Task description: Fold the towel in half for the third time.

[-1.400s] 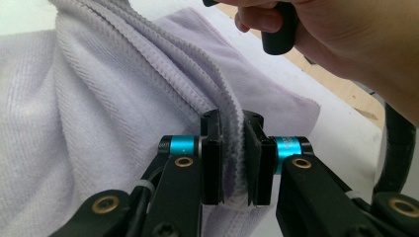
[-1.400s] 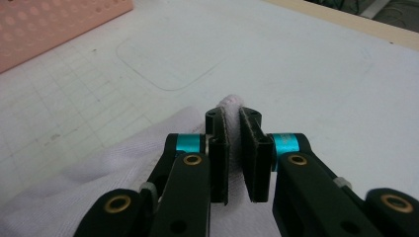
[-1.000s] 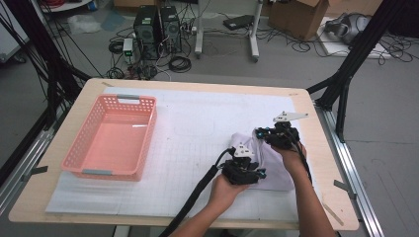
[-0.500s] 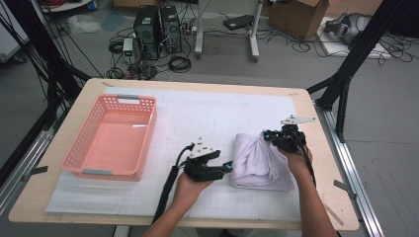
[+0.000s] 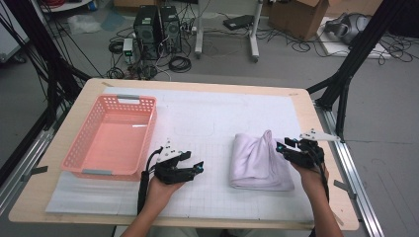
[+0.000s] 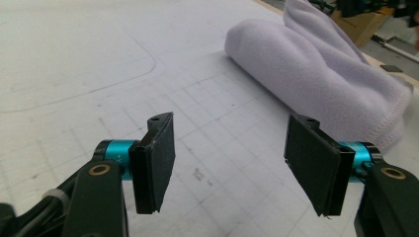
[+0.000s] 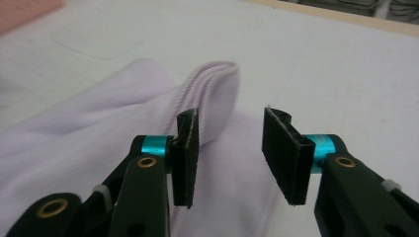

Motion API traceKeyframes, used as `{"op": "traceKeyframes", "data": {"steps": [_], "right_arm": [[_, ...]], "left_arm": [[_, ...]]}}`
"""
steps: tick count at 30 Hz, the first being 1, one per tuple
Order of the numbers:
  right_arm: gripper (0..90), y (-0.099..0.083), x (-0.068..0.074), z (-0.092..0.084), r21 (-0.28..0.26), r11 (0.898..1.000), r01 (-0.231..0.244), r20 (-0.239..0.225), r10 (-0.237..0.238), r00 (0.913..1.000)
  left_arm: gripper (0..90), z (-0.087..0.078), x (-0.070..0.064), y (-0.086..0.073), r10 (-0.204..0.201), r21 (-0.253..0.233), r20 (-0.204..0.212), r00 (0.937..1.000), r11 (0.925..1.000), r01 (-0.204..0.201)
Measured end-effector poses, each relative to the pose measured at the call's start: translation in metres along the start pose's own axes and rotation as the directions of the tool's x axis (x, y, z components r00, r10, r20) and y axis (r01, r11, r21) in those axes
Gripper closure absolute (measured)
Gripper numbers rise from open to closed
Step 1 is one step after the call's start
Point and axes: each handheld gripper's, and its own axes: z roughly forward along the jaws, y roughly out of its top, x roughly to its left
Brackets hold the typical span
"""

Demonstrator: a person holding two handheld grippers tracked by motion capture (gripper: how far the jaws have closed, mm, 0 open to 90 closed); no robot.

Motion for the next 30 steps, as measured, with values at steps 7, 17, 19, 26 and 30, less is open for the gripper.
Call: {"op": "traceKeyframes", "data": {"steps": [7, 17, 19, 26, 30], "right_arm": [[64.4, -0.023, 0.03, -0.01, 0.033, 0.999, 0.037, -0.074, -0.035, 0.9967], [66.2, -0.04, 0.045, 0.012, 0.144, 0.99, 0.006, -0.064, 0.003, 0.998], [75.2, -0.04, 0.046, 0.011, 0.146, 0.989, 0.012, -0.07, -0.001, 0.9975], [84.8, -0.04, 0.04, -0.006, 0.127, 0.992, 0.004, -0.008, -0.003, 1.0], [84.7, -0.042, 0.03, -0.023, 0.106, 0.994, -0.037, 0.026, 0.035, 0.9991]], "left_arm": [[35.3, -0.007, 0.006, -0.002, -0.002, -0.035, -0.008, 1.0, 0.9994, 0.002], [35.5, -0.01, 0.006, -0.005, -0.001, -0.028, -0.009, 1.0, 0.9996, 0.0], [35.5, -0.009, 0.007, -0.006, -0.004, -0.026, -0.008, 1.0, 0.9997, 0.004], [35.6, -0.008, 0.008, -0.008, -0.014, -0.019, -0.008, 0.9999, 0.9997, 0.013], [35.6, -0.007, 0.007, -0.008, -0.02, -0.019, -0.008, 0.9998, 0.9996, 0.02]]}}
